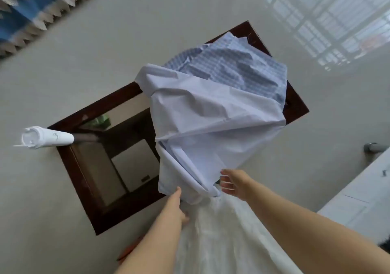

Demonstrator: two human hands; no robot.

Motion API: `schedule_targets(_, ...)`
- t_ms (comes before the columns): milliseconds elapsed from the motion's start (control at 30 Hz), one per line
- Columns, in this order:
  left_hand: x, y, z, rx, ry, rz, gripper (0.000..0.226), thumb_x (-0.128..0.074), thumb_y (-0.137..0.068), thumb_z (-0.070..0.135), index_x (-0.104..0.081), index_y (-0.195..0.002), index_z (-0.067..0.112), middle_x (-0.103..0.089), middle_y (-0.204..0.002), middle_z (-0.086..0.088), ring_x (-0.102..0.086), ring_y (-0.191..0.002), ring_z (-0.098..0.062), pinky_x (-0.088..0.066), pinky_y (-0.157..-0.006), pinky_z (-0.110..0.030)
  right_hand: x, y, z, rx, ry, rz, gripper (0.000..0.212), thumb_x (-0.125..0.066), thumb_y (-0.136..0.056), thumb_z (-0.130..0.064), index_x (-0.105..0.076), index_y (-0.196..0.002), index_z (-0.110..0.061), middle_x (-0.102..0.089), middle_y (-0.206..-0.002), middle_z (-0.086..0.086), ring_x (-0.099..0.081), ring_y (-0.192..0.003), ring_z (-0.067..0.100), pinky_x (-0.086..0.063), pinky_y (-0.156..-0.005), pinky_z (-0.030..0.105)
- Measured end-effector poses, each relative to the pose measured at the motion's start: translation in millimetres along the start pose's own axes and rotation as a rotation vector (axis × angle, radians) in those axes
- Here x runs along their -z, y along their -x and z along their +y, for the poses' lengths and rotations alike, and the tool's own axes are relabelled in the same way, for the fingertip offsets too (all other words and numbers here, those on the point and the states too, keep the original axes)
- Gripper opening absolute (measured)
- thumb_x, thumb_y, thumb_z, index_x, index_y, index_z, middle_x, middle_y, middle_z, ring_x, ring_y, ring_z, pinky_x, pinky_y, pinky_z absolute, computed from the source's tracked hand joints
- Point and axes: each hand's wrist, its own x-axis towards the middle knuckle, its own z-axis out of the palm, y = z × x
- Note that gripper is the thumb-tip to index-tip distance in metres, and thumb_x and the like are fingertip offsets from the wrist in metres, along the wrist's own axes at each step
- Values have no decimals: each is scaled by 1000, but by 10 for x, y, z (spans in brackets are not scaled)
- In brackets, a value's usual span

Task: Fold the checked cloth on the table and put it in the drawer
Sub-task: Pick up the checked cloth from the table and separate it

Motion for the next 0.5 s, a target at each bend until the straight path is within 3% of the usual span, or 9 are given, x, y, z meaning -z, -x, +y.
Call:
schedule_targets(100, -41, -92, 25, -50, 110, -107, 41, -58, -94, 16, -48, -130, -1, -61, -115, -19, -61, -92, -33, -50, -78, -40, -114, -119, 243, 85, 198, 32, 20, -58, -90, -24, -56, -110, -20, -57, -105, 4, -55, -76, 17, -50, -65, 28)
schedule_targets(167, -35, -147, 113, -109, 89, -70, 25, -55, -92, 4, -56, -116, -2, -59, -89, -16, -56, -72, -26, -53, -59, -32, -180, -81, 371, 424, 531, 99, 45, -59, -85, -46, -51, -125, -30, -48, -130, 0, -56, -98, 18, -49, -86, 32)
schedule_targets(233, -73, -91, 239, -128, 115, -75, 7, -49, -90, -1, -56, -89, 1, -54, -76, -13, -53, -64, -21, -51, -44, -22, -200, -25, 363, 768, 968, 42, 76, -53, -71, -71, -39, -138, -37, -36, -142, -7, -41, -125, 16, -35, -106, 34)
schedule_targets(300, -111, 89, 341, -140, 112, -130, 19, -38, -85, -4, -48, -71, 5, -47, -59, -8, -46, -52, -16, -47, -40, -17, -235, 66, 304, 964, 1361, -49, 80, -56, -74, -64, -26, -143, -39, -26, -152, -7, -23, -138, 19, -24, -112, 39)
schedule_targets(367, -126, 219, 391, -134, 134, -165, 18, -30, -69, -7, -43, -65, 6, -39, -46, -5, -37, -35, -13, -47, -41, -16, -286, 109, 228, 1128, 1440, -21, 57, -60, -83, -42, -40, -136, -32, -40, -146, -4, -32, -137, 23, -32, -110, 43)
schedule_targets(433, -120, 327, 402, -119, 108, -161, 22, -28, -69, -5, -48, -69, 4, -44, -49, -5, -35, -28, -10, -50, -43, -20, -357, 208, 74, 1218, 1335, 39, 26, -53, -89, -32, -62, -107, -17, -65, -116, 2, -56, -117, 29, -49, -88, 39)
schedule_targets(500, -85, 368, 403, -113, 67, -146, 28, -28, -77, -1, -54, -71, 6, -53, -52, -3, -46, -36, -12, -50, -49, -21, -460, 367, -66, 1216, 1333, 41, 23, -48, -94, -28, -63, -95, -11, -66, -98, 4, -62, -92, 30, -41, -65, 29)
